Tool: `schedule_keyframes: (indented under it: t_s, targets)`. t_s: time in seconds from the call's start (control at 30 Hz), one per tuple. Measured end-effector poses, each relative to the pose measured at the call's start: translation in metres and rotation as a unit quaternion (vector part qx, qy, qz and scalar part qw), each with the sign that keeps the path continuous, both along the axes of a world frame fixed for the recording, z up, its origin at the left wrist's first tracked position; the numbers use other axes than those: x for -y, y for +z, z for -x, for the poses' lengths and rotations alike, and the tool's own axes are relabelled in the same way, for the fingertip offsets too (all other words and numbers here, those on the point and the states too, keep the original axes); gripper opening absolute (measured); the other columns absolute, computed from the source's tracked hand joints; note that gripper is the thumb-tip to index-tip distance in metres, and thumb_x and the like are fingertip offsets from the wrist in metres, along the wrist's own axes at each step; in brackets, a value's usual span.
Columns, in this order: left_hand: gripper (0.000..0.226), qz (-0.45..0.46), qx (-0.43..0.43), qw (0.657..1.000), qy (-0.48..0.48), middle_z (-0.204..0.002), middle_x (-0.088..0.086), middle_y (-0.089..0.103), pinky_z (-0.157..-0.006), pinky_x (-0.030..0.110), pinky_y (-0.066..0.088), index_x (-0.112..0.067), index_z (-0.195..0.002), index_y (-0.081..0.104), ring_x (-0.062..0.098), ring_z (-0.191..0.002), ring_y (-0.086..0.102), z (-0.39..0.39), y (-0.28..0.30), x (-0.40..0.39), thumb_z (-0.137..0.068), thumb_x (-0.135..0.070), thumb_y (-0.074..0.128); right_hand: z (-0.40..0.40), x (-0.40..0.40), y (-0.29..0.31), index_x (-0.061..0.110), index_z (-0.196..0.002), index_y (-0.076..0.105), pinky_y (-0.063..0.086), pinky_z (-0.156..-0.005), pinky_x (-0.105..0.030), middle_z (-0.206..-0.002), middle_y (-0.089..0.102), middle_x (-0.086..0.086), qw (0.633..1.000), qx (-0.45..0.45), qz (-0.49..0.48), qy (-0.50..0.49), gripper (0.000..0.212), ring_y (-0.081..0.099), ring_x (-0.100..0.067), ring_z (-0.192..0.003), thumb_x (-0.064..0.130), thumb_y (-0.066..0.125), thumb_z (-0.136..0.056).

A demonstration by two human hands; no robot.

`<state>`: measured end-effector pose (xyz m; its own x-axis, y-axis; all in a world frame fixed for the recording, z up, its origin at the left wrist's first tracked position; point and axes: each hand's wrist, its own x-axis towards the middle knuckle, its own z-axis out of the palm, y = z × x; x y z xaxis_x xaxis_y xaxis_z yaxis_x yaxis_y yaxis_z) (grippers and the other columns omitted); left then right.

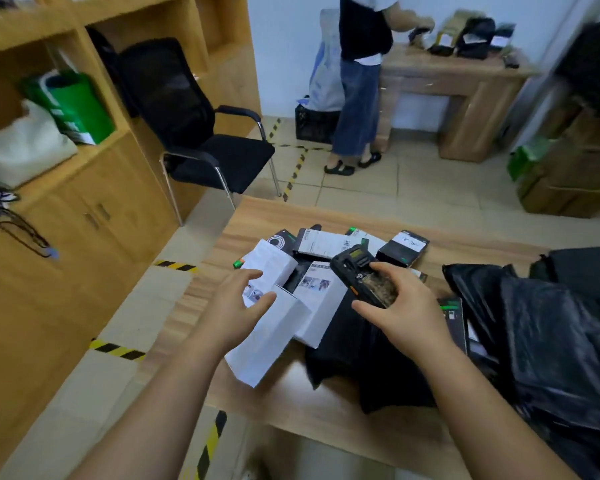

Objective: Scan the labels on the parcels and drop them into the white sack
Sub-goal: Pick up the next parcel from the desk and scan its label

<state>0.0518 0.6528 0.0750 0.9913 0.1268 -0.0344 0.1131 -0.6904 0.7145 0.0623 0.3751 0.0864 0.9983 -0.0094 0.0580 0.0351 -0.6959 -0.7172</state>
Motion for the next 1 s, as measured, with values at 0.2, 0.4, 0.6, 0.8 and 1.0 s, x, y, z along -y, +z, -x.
schedule_keyframes:
  t_s: [0.2, 0.4, 0.6, 0.8, 1.0]
  targets:
    - [0.057, -0.011, -0.025, 0.996, -0.085, -0.125, -0.015, 0.047, -0.092, 0.016, 0.03, -0.017, -0.136, 0.051, 0.0, -0.113, 0.042, -0.023, -0.044, -0.028, -0.086, -0.034, 0.073, 0.003, -0.035, -0.023, 0.035, -0.131, 0.057, 0.045, -0.095, -0.03, -0.125, 0.055, 0.013, 0.997, -0.032, 0.01, -0.068, 0.065, 0.053, -0.008, -0.114, 0.039, 0.083, -0.072]
    - [0.06, -0.006, -0.053, 0.986, -0.157, -0.139, -0.003, 0.049, -0.103, 0.025, 0.034, -0.015, -0.137, 0.049, 0.012, -0.127, 0.045, -0.02, -0.07, -0.026, -0.086, -0.037, 0.072, 0.042, -0.046, -0.046, 0.036, -0.131, 0.056, 0.045, -0.095, -0.031, -0.126, 0.055, 0.014, 0.99, -0.062, 0.028, -0.123, 0.065, 0.053, -0.007, -0.114, 0.041, 0.083, -0.072]
    - [0.064, -0.029, -0.038, 0.988, -0.146, -0.138, 0.003, 0.049, -0.103, 0.025, 0.033, -0.011, -0.136, 0.05, 0.02, -0.128, 0.044, 0.017, -0.082, -0.022, -0.083, -0.036, 0.076, 0.083, -0.042, -0.057, 0.034, -0.133, 0.055, 0.044, -0.091, -0.028, -0.129, 0.055, 0.013, 0.989, -0.077, 0.044, -0.117, 0.066, 0.053, -0.008, -0.115, 0.041, 0.082, -0.073]
    - [0.091, -0.193, -0.024, 0.977, -0.083, -0.147, 0.006, 0.038, -0.108, 0.042, 0.032, -0.013, -0.144, 0.037, 0.03, -0.133, 0.036, 0.053, -0.104, -0.006, -0.072, -0.052, 0.077, 0.119, -0.036, -0.073, 0.031, -0.132, 0.057, 0.043, -0.093, -0.028, -0.128, 0.058, 0.008, 0.991, -0.073, 0.023, -0.112, 0.065, 0.054, -0.011, -0.116, 0.037, 0.084, -0.073]
    - [0.097, -0.178, -0.083, 0.98, -0.017, -0.147, 0.01, 0.036, -0.105, 0.045, 0.033, -0.014, -0.146, 0.031, 0.033, -0.133, 0.033, 0.056, -0.123, -0.007, -0.07, -0.041, 0.083, 0.149, -0.031, -0.079, 0.032, -0.134, 0.055, 0.045, -0.093, -0.031, -0.128, 0.056, 0.01, 0.991, -0.08, 0.017, -0.107, 0.065, 0.054, -0.01, -0.113, 0.038, 0.082, -0.074]
